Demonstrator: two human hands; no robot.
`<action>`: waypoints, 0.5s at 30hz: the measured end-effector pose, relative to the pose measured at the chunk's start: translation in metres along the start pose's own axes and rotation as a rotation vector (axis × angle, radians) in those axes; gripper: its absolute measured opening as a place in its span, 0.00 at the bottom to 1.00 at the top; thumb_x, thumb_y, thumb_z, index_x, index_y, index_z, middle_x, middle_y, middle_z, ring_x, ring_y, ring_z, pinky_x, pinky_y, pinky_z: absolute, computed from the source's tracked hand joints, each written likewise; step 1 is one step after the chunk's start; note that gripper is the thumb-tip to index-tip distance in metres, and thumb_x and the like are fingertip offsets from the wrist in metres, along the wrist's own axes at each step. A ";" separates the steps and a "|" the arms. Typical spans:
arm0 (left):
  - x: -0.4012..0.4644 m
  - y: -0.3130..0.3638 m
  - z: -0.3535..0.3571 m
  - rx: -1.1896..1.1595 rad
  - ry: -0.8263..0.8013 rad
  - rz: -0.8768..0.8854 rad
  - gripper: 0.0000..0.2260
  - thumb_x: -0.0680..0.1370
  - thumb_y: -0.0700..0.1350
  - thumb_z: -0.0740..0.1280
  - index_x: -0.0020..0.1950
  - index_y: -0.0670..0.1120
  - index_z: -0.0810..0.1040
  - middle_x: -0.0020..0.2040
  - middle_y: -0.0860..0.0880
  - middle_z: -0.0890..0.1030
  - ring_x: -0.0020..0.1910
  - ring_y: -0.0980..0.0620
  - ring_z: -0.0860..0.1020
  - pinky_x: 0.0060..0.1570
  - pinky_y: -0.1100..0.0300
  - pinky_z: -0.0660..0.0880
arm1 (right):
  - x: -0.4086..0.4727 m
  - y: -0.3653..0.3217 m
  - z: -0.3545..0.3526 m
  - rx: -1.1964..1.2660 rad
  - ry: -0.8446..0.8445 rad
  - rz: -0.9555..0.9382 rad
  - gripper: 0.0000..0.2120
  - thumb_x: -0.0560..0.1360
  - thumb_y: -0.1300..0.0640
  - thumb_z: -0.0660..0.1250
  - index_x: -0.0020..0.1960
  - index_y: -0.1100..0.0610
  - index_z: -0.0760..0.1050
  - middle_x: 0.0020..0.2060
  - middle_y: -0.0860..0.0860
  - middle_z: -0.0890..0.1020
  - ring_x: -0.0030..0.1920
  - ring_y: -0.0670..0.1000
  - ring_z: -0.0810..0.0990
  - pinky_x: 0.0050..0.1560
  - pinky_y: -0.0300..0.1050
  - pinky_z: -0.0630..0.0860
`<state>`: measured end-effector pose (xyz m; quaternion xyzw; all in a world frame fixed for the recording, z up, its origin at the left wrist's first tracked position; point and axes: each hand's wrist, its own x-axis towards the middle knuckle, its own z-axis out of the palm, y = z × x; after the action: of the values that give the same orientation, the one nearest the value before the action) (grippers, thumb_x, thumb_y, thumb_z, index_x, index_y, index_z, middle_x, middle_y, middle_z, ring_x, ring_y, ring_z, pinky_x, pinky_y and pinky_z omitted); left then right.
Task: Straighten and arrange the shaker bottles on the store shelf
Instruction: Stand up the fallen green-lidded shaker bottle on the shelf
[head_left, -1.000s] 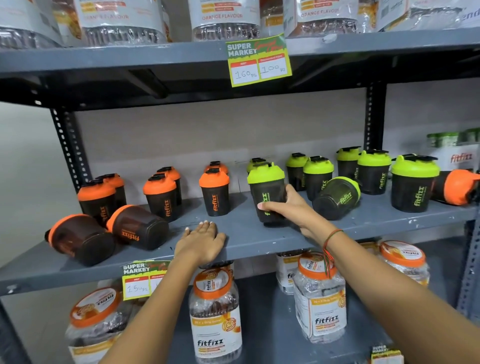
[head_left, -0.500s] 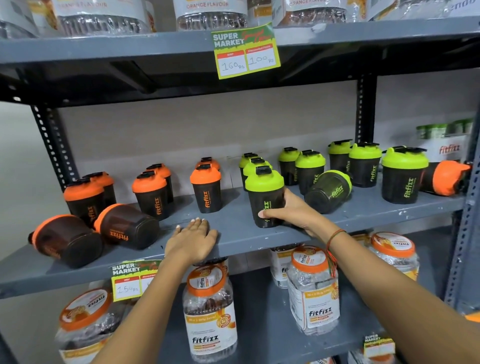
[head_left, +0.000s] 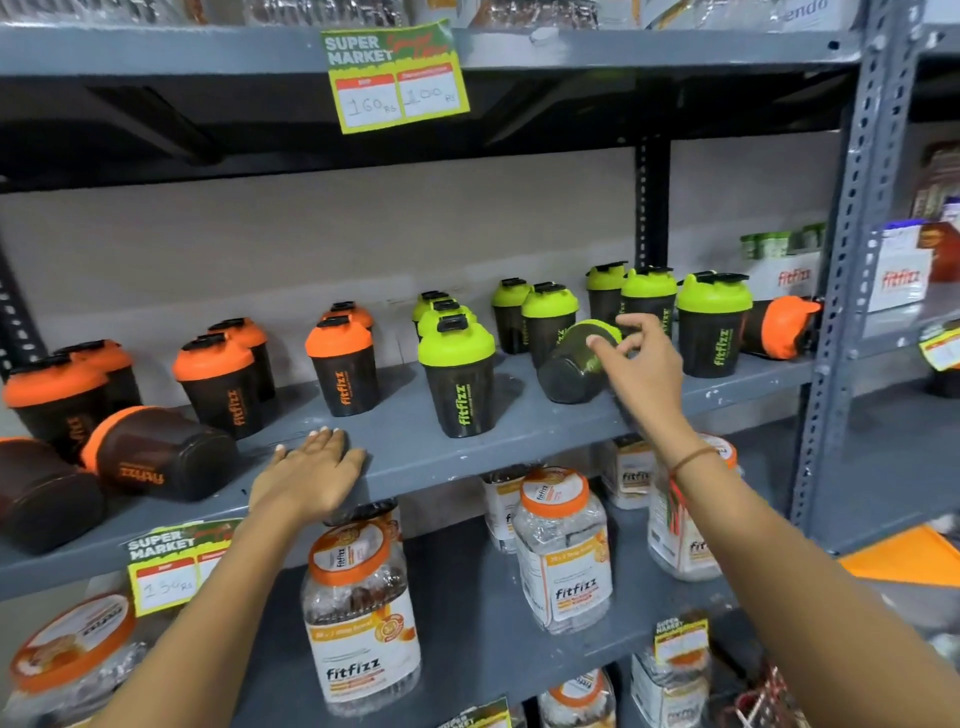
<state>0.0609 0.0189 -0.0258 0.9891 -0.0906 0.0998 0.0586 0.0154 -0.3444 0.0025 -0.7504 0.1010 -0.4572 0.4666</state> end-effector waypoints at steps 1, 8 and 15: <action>0.000 0.001 0.000 0.004 0.000 -0.003 0.28 0.81 0.58 0.48 0.78 0.45 0.58 0.79 0.46 0.55 0.78 0.48 0.55 0.75 0.44 0.48 | 0.010 0.007 -0.002 -0.058 -0.010 0.037 0.25 0.73 0.44 0.72 0.65 0.55 0.74 0.47 0.53 0.80 0.55 0.56 0.79 0.54 0.48 0.71; 0.002 0.000 0.003 0.023 0.026 -0.017 0.28 0.81 0.58 0.48 0.78 0.46 0.57 0.79 0.46 0.55 0.78 0.48 0.55 0.75 0.44 0.48 | 0.052 0.026 0.009 -0.354 -0.380 0.319 0.58 0.65 0.19 0.54 0.79 0.60 0.51 0.73 0.63 0.69 0.73 0.66 0.67 0.70 0.60 0.65; 0.000 -0.001 0.004 0.028 0.043 -0.017 0.28 0.81 0.59 0.47 0.78 0.47 0.56 0.79 0.47 0.55 0.78 0.49 0.54 0.75 0.44 0.48 | 0.061 0.017 0.030 -0.102 -0.454 0.502 0.69 0.53 0.23 0.71 0.80 0.53 0.41 0.76 0.59 0.65 0.74 0.63 0.64 0.72 0.61 0.63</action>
<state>0.0621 0.0190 -0.0294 0.9882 -0.0794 0.1219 0.0475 0.0771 -0.3705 0.0209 -0.8071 0.1988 -0.1440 0.5369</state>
